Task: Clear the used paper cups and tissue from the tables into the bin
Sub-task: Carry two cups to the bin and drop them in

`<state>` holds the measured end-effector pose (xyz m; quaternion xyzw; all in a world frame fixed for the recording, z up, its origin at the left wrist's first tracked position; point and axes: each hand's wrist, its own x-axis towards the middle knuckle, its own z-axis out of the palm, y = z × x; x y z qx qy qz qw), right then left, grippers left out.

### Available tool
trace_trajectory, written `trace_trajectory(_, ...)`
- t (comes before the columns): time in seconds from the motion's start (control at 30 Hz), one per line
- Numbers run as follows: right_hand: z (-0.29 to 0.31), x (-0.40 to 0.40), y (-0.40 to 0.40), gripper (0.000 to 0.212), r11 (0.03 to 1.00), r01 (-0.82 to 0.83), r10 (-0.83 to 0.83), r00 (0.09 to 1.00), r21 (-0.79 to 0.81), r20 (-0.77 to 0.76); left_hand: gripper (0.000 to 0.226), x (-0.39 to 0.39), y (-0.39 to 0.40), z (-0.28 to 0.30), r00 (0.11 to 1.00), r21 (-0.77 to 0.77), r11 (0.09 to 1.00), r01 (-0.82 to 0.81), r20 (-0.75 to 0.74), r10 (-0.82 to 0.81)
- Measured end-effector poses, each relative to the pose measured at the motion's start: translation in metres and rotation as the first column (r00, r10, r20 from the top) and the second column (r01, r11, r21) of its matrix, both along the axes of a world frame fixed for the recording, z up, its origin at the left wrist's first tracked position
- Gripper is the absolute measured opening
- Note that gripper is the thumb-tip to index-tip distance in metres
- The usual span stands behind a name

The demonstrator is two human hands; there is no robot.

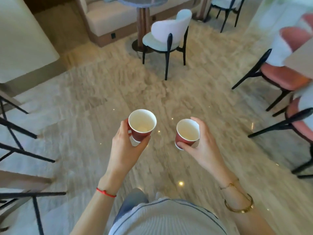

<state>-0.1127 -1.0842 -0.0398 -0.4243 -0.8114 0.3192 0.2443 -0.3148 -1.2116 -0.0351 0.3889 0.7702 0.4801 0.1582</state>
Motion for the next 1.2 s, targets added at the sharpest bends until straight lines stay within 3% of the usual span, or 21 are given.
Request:
trace_trajectory(0.4,-0.029,0.008,0.159,0.084,0.971,0.228,-0.230,0.973,-0.074,-0.024,0.058,-0.023,0.203,-0.022,0.981,-0.079,0.978,0.194,0.009,-0.194)
trace_trajectory(0.83,-0.013,-0.035,0.430,0.081,0.879,0.475,-0.477,0.874,-0.045,-0.092,0.059,-0.081,0.534,-0.004,0.897,-0.058,0.896,0.440,-0.010,-0.442)
trace_trajectory(1.2,-0.032,-0.019,0.624,0.078,0.785,0.614,-0.619,0.784,-0.084,-0.049,0.063,-0.069,0.766,-0.026,0.825,-0.098,0.819,0.565,0.041,-0.564)
